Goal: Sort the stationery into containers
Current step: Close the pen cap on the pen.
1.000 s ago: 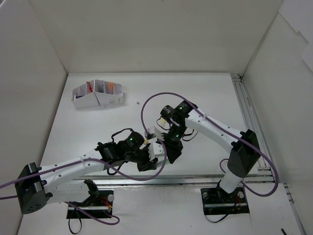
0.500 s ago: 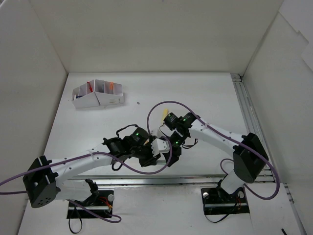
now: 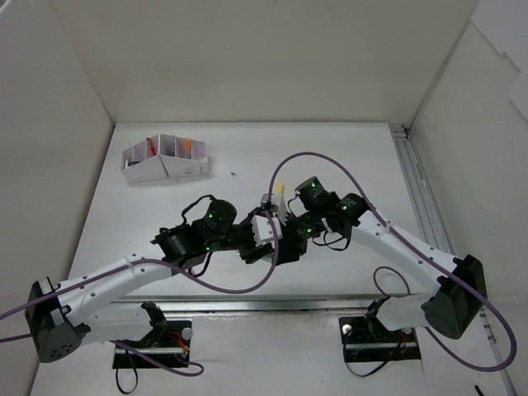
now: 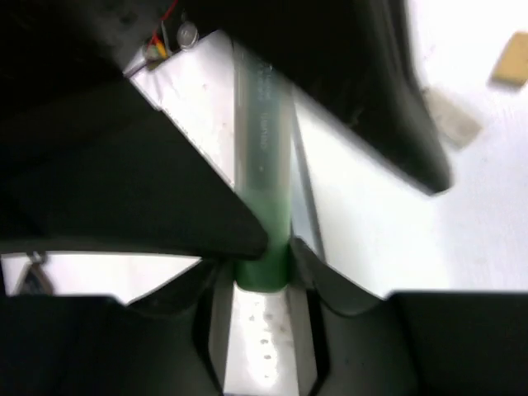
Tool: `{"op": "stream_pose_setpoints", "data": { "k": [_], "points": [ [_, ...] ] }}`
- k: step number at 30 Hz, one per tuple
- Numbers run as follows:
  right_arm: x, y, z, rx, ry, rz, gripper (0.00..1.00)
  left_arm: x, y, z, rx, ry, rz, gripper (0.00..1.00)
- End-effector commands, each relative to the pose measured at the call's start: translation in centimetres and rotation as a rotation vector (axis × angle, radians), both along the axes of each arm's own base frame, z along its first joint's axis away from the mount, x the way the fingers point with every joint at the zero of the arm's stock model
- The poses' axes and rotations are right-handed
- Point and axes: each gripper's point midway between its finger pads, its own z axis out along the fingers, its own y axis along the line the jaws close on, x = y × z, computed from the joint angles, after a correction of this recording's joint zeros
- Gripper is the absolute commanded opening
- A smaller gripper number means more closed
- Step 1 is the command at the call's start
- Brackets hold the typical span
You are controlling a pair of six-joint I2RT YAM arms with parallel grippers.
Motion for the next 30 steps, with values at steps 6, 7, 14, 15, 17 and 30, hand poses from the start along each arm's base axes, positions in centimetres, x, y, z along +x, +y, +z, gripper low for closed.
{"op": "stream_pose_setpoints", "data": {
  "k": [6,7,14,15,17,30],
  "points": [
    [3.3,-0.1,1.0,0.033,-0.046,-0.187,0.0,-2.2,-0.1,12.7,-0.344,-0.275,-0.085,0.99],
    [3.3,-0.5,1.0,0.015,-0.032,-0.208,0.0,-2.0,0.2,13.0,-0.339,-0.28,-0.069,0.99],
    [1.6,-1.9,2.3,-0.081,0.219,-0.3,0.0,0.3,0.8,10.4,-0.155,-0.324,-0.003,1.0],
    [1.5,-1.6,3.2,-0.069,0.251,-0.307,0.0,0.7,0.1,10.0,-0.126,-0.328,-0.022,0.99],
    [0.8,-1.3,4.7,-0.05,0.317,-0.318,0.0,1.3,-0.5,8.9,-0.049,-0.329,-0.044,0.99],
    [2.1,-2.8,7.4,-0.053,0.412,-0.523,0.0,0.2,-0.9,5.8,0.08,-0.276,-0.154,0.89]
  ]
}}
